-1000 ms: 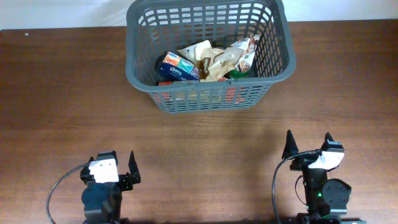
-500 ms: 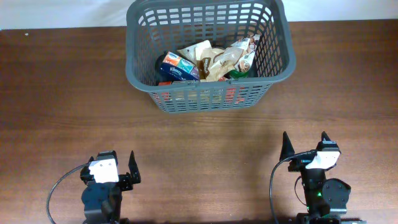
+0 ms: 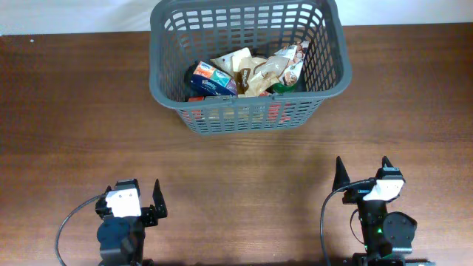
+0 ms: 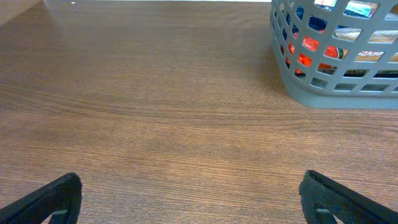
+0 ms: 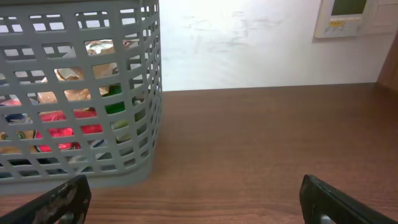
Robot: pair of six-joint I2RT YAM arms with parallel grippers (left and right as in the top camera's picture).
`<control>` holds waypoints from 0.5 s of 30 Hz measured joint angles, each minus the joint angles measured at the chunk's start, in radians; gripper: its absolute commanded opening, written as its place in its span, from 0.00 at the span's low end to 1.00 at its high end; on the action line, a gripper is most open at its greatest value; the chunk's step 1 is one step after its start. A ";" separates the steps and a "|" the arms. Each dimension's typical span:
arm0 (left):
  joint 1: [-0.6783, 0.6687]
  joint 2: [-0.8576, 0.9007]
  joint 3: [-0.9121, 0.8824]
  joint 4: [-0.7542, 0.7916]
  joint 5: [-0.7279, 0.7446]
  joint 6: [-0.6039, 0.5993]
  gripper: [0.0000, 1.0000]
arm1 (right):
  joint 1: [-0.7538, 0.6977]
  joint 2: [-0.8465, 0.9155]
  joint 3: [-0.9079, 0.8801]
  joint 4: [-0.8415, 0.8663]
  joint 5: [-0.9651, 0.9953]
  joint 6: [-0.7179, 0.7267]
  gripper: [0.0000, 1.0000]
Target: Pack container
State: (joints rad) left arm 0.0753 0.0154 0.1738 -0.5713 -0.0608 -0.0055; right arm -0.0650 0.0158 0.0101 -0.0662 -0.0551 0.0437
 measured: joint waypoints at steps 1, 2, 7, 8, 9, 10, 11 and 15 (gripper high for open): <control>0.000 0.000 0.000 0.000 0.000 0.000 0.99 | 0.000 0.000 0.000 0.000 0.000 0.000 0.99; 0.000 0.000 0.000 0.000 0.000 0.000 0.99 | 0.000 0.000 0.000 0.000 0.000 -0.001 0.99; 0.000 0.000 0.000 0.000 0.000 0.000 0.99 | 0.000 0.000 0.000 0.000 0.000 -0.002 0.99; 0.000 0.000 0.000 0.000 0.000 0.000 0.99 | 0.000 0.000 0.000 0.000 0.000 -0.002 0.99; 0.000 0.000 0.000 0.000 0.000 0.000 0.99 | 0.000 0.000 0.000 0.000 0.000 -0.003 0.99; 0.000 0.000 0.000 0.000 0.000 0.000 0.99 | 0.000 0.000 0.000 0.000 0.000 -0.003 0.99; 0.000 0.000 0.000 0.000 0.000 0.000 0.99 | 0.000 0.000 0.000 0.000 0.000 -0.003 0.99; 0.000 0.000 0.000 0.000 0.000 0.000 0.99 | 0.000 0.000 0.000 0.000 0.000 -0.002 0.99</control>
State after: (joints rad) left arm 0.0753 0.0154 0.1738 -0.5716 -0.0605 -0.0051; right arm -0.0650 0.0158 0.0101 -0.0658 -0.0555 0.0414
